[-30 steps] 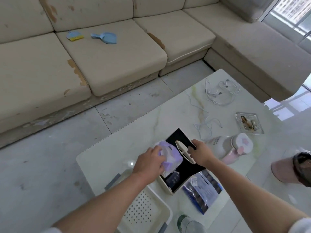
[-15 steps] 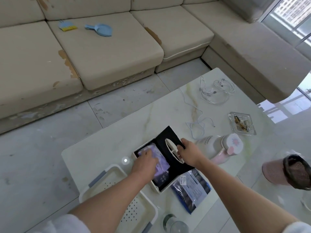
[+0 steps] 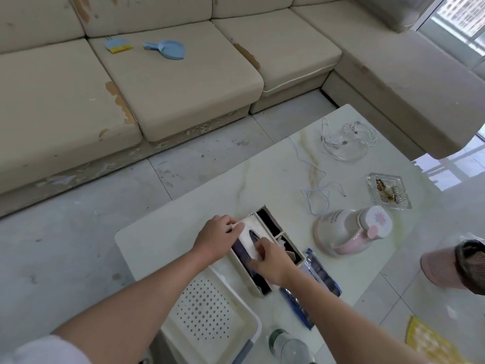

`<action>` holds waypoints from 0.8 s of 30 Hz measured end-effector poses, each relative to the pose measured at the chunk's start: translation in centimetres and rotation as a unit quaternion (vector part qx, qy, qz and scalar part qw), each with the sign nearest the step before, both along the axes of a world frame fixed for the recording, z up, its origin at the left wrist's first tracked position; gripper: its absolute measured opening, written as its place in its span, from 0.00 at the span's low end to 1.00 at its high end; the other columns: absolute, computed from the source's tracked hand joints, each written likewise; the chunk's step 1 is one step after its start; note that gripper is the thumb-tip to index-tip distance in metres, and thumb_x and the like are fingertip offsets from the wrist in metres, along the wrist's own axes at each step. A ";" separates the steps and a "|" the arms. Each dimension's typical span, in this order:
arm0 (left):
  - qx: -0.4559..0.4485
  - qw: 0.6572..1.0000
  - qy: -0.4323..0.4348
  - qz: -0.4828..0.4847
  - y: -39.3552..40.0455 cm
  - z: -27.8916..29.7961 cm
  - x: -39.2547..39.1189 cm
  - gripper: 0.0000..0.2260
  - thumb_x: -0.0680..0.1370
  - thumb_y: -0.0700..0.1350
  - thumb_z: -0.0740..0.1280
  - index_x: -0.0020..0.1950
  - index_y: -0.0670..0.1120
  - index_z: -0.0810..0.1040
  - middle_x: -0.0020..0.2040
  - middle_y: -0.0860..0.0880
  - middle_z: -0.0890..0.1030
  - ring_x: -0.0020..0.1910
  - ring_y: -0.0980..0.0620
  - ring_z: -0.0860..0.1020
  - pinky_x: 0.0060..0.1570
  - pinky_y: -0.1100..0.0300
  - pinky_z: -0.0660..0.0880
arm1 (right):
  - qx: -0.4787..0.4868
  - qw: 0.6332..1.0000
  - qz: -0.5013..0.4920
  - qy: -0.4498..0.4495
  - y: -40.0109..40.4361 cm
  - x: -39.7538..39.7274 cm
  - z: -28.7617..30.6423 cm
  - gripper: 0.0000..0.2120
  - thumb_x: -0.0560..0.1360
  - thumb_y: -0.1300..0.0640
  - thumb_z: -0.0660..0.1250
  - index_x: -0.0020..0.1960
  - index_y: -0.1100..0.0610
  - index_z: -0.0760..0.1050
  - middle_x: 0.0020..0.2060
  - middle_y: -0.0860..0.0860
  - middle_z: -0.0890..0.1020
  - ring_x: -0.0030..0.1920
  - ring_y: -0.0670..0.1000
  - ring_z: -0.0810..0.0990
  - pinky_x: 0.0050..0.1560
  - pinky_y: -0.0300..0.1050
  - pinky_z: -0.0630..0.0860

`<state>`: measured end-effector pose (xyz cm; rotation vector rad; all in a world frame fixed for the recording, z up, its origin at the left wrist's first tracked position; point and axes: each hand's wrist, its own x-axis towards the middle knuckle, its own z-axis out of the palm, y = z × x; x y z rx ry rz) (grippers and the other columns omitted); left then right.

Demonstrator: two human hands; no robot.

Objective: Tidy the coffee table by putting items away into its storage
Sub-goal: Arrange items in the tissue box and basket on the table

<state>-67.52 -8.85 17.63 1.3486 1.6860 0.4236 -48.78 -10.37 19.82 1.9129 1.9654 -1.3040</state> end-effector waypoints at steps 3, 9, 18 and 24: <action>0.009 0.997 0.076 -0.030 -0.7 -1.4 -0.1 0.15 0.77 0.51 0.64 0.63 0.55 0.74 0.59 0.52 0.75 0.53 0.50 0.76 0.53 0.54 0.75 | -0.008 0.998 0.060 -0.009 -0.7 0.5 -0.6 0.17 0.70 0.51 0.64 0.59 0.48 0.73 0.39 0.45 0.76 0.39 0.46 0.74 0.40 0.40 0.71; 0.005 0.996 0.091 -0.024 -1.0 -2.4 -0.1 0.16 0.76 0.43 0.65 0.62 0.54 0.75 0.59 0.51 0.77 0.56 0.49 0.77 0.55 0.53 0.75 | -0.002 0.994 0.095 -0.046 -1.2 2.0 -1.5 0.10 0.70 0.57 0.66 0.51 0.52 0.77 0.42 0.46 0.78 0.42 0.49 0.77 0.44 0.40 0.74; -0.005 0.986 0.158 -0.048 -0.2 -1.0 1.0 0.16 0.76 0.38 0.63 0.62 0.51 0.74 0.62 0.49 0.76 0.58 0.46 0.76 0.50 0.55 0.74 | -0.027 0.992 0.050 -0.110 -1.3 2.8 -2.6 0.11 0.69 0.47 0.72 0.44 0.51 0.72 0.39 0.46 0.78 0.41 0.49 0.76 0.40 0.43 0.72; 0.064 0.991 0.110 -0.051 -2.0 2.3 6.9 0.10 0.77 0.46 0.63 0.58 0.53 0.74 0.56 0.51 0.77 0.50 0.50 0.77 0.49 0.55 0.76 | -0.018 0.990 -0.042 -0.132 -1.1 10.1 -0.9 0.11 0.70 0.44 0.69 0.39 0.50 0.73 0.34 0.46 0.79 0.40 0.51 0.79 0.35 0.42 0.69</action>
